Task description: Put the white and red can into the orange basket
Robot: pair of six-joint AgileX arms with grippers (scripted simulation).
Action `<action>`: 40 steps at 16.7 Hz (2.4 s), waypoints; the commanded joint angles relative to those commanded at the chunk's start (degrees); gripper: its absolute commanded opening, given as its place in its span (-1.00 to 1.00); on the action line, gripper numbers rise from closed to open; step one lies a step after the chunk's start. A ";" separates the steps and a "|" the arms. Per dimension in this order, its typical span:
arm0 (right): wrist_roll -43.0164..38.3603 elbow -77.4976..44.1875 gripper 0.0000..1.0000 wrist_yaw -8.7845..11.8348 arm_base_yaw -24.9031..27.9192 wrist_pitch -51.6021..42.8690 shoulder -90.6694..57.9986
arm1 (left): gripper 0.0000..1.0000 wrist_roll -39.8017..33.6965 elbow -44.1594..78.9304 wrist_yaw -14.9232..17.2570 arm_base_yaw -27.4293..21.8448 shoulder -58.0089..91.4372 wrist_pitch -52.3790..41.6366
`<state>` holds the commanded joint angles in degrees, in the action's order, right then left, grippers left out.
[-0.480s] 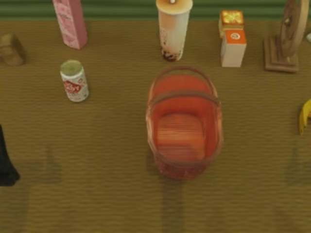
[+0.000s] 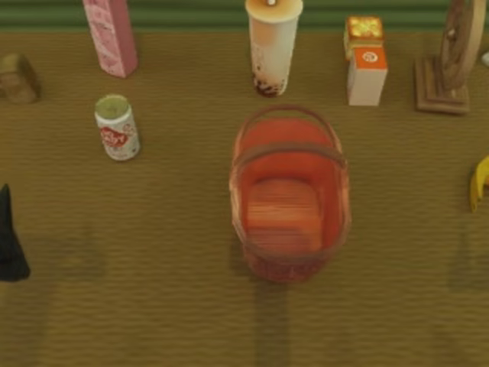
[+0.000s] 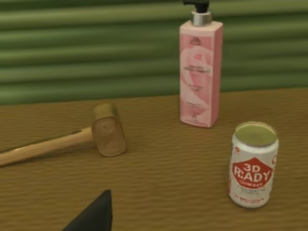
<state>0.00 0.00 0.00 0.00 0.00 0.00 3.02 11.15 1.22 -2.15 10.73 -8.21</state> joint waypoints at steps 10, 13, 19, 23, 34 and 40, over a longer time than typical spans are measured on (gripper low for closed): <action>0.00 0.00 1.00 0.00 0.00 0.00 0.00 | 1.00 12.39 49.56 0.92 -4.71 50.90 -32.97; 0.00 0.00 1.00 0.00 0.00 0.00 0.00 | 1.00 17.05 67.88 0.89 -6.01 69.31 -44.02; 0.00 0.00 1.00 0.00 0.00 0.00 0.00 | 1.00 25.74 102.74 0.65 -8.14 104.55 -63.67; 0.00 0.00 1.00 0.00 0.00 0.00 0.00 | 1.00 30.24 121.58 0.13 -8.83 123.51 -73.17; 0.00 0.00 1.00 0.00 0.00 0.00 0.00 | 1.00 33.41 136.41 -0.78 -8.81 138.37 -80.21; 0.00 0.00 1.00 0.00 0.00 0.00 0.00 | 1.00 33.43 129.33 -0.80 -8.76 137.19 -74.20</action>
<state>0.00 0.00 0.00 0.00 0.00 0.00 36.45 140.48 0.42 -10.91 147.91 -82.40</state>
